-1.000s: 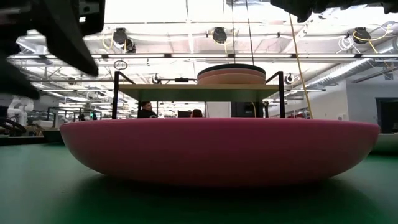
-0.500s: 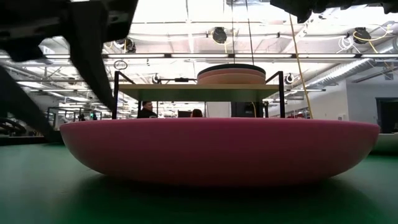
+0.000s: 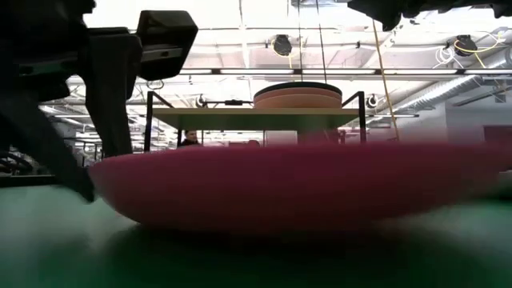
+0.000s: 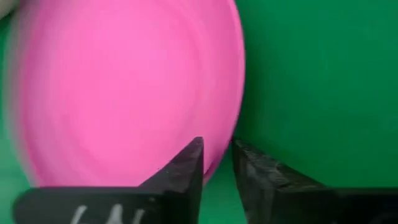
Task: Place and stack plates onto a shelf
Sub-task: Stack the pink plate on top of the dark blue plate on the shelf
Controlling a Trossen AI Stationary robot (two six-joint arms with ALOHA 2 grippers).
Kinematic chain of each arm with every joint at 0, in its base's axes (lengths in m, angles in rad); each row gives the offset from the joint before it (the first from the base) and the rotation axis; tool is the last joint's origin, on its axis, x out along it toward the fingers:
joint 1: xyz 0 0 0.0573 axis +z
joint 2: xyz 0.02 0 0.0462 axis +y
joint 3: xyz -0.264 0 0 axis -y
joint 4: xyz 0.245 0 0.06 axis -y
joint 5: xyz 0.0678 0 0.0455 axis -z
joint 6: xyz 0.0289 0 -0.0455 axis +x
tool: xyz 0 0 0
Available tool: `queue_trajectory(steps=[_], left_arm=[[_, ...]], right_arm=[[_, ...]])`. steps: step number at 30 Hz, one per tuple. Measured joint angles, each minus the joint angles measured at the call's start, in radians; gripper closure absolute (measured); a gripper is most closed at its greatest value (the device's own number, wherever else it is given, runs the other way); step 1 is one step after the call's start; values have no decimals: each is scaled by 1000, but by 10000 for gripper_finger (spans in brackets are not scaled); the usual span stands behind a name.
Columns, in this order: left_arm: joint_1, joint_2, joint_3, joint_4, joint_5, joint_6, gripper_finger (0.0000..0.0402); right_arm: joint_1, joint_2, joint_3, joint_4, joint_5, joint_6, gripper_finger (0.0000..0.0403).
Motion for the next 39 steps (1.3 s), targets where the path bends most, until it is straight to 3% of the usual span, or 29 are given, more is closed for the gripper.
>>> queue_trajectory(steps=[9, 16, 25, 33, 39], left_arm=[[14, -6, -1, -3, -33, 17, 389], [19, -108, -2, -29, -144, 57, 392], [82, -310, 0, -119, -331, 225, 392], [314, -377, 0, -130, -305, 431, 392], [508, -376, 0, -41, -151, 599, 392]], right_arm=[[0, 0, 0, 0, 0, 8, 232], [0, 0, 0, 13, -1, 8, 232], [0, -1, 0, 23, -2, 8, 232], [33, -1, 0, 64, -3, -8, 232], [90, -1, 0, 114, -2, -65, 232]])
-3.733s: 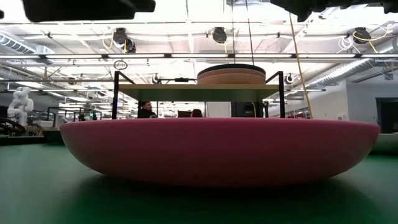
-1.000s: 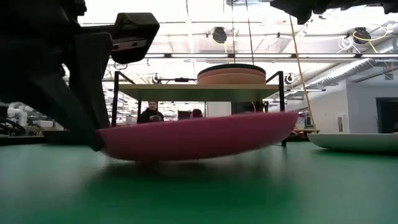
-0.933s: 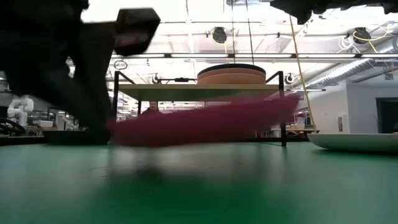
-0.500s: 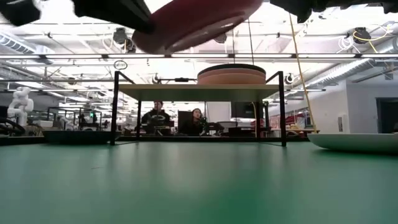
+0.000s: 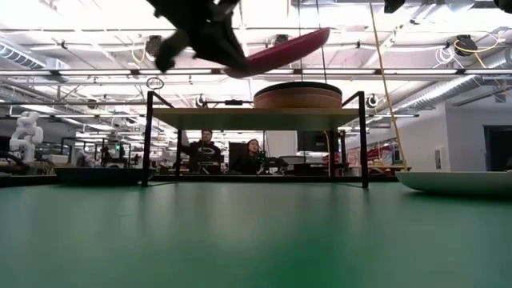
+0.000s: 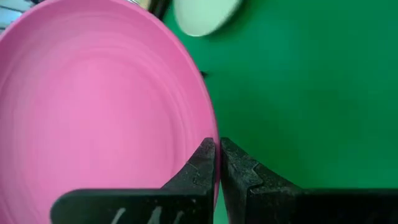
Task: Place and stack plates onto a shelf
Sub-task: Stack the pink plate on top of the dark blue plate on the shelf
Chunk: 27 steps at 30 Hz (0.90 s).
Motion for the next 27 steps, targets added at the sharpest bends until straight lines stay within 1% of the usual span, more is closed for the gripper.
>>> queue_trajectory(steps=[3, 6, 9, 14, 19, 22, 26, 27], left_arm=[[79, 0, 0, 57, 56, 57, 392], [138, 0, 0, 104, 70, 115, 392], [184, 1, 29, 89, 102, 145, 392], [264, 11, 185, -102, 209, 145, 392], [317, 77, 376, -245, 289, 132, 392], [342, 163, 476, -334, 333, 132, 392], [371, 304, 593, -482, 317, 151, 392], [377, 329, 616, -494, 312, 154, 392]], right_arm=[[16, -1, 0, 7, 1, -21, 232], [21, -2, 0, 9, 2, -22, 232], [22, -2, 0, 9, 2, -22, 232], [22, -2, 0, 11, 2, -22, 232], [21, -2, 0, 24, 3, -24, 232], [21, -3, 0, 40, 3, -39, 232], [21, -7, 0, 37, 3, -41, 232], [22, -8, 0, 34, 2, -41, 232]])
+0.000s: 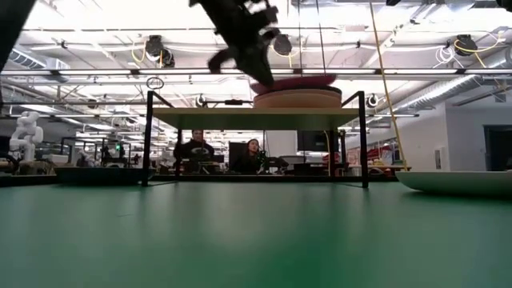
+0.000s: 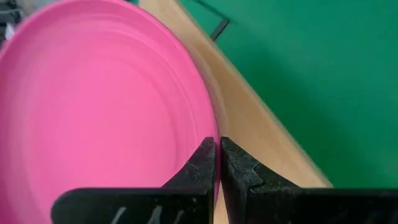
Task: Place and stack plates onto a shelf
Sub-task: Stack the pink plate on top of the dark blue plate on the shelf, then put the right white plate on the shelf
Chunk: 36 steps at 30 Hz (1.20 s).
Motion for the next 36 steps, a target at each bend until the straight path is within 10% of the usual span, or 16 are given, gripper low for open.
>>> queue_trajectory(steps=[26, 36], left_arm=[[18, 60, 124, -36, -44, -65, 289], [-24, -161, 123, -1, -143, -34, 288]], right_arm=[[25, -1, 0, -14, 3, -55, 232], [25, -1, 0, -56, 38, -53, 232]])
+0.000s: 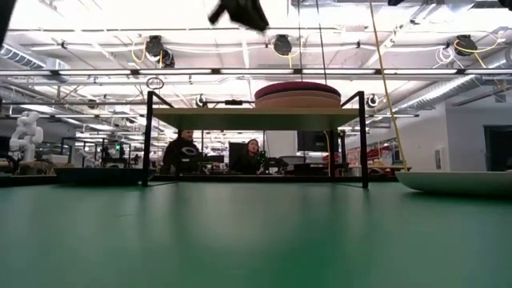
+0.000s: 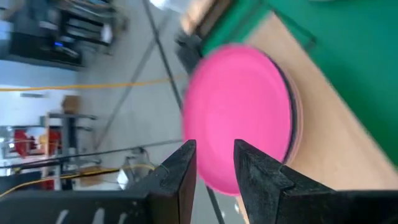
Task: Place and stack plates onto a shelf
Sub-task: Put the right white plate on the shelf
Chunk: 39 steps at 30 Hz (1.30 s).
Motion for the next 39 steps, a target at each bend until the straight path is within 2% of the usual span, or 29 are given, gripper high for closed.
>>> queue_trajectory(steps=[3, 7, 11, 13, 16, 20, 26, 29, 34, 39], left_arm=[[-23, -96, 0, 17, -2, -78, 288], [-64, -229, 0, -2, 8, -273, 288], [-104, -349, -18, -45, 116, -477, 289], [-136, -393, -60, -65, 173, -536, 289], [-209, -464, -187, -48, 180, -560, 289], [-296, -572, -433, 152, 102, -634, 289], [-389, -698, -859, 681, 22, -704, 289], [-403, -742, -1015, 927, 13, -706, 289], [-406, -787, -1170, 1116, 12, -712, 289], [-406, -821, -1192, 1151, 12, -721, 289]], right_arm=[[0, 0, 0, -11, 36, 0, 232], [0, 0, 0, -49, 55, 38, 232], [0, 1, 0, -162, 208, 98, 232], [-1, 1, 0, -212, 268, 131, 232], [-2, 1, 0, -255, 277, 174, 232], [-1, 1, 10, -330, 215, 227, 232], [-2, 55, 111, -533, 202, 298, 232], [-2, 103, 164, -662, 198, 337, 232], [-3, 182, 202, -844, 83, 441, 232], [-2, 226, 204, -904, -40, 532, 232]])
